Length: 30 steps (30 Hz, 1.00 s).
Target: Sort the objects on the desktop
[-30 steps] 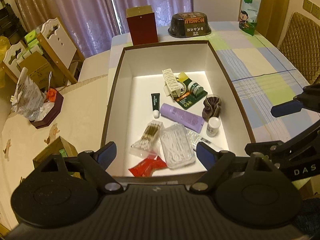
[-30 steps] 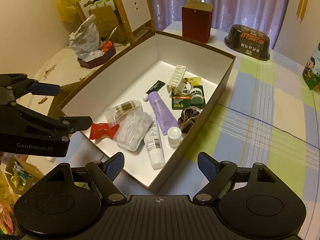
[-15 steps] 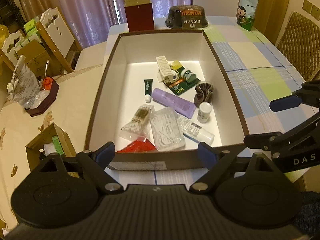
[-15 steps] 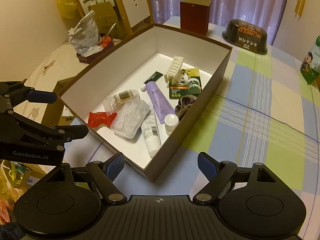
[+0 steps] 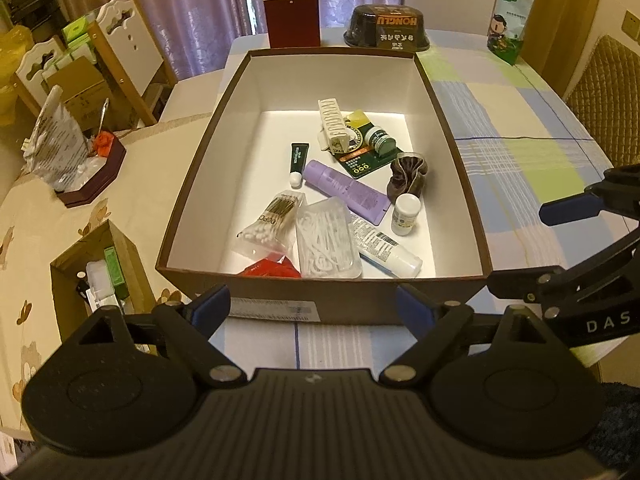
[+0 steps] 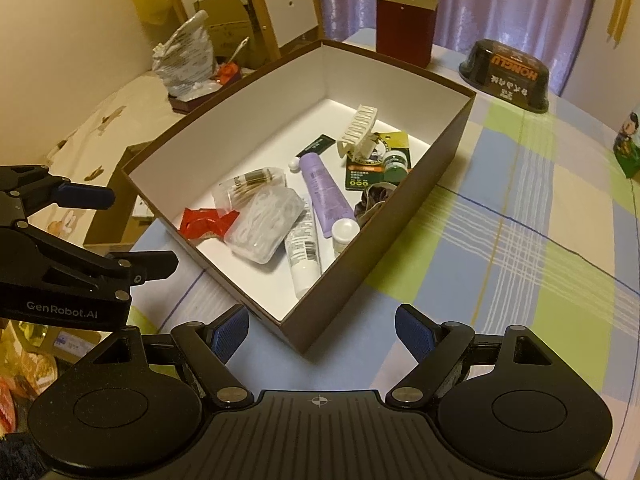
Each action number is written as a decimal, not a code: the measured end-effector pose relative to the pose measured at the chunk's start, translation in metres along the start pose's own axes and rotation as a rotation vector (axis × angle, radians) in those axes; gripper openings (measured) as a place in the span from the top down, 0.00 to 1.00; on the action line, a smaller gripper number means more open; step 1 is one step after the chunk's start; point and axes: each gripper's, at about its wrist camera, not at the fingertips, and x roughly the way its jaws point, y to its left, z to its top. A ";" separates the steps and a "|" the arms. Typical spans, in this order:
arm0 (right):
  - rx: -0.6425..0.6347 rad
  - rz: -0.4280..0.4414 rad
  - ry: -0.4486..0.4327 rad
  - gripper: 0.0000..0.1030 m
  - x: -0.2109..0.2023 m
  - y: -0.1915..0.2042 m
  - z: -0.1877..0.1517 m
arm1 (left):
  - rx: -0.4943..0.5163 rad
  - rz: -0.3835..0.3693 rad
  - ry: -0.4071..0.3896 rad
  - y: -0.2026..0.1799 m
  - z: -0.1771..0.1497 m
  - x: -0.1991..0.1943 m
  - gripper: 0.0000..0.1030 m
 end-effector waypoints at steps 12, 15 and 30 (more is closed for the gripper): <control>-0.081 0.036 -0.008 0.19 -0.008 -0.027 -0.004 | -0.096 0.066 -0.010 -0.027 -0.001 -0.010 0.15; -0.099 0.047 -0.006 0.19 -0.009 -0.033 -0.006 | -0.123 0.079 -0.009 -0.034 -0.002 -0.012 0.15; -0.187 0.075 -0.021 0.19 -0.022 -0.058 -0.015 | -0.261 0.149 -0.014 -0.072 -0.013 -0.022 0.13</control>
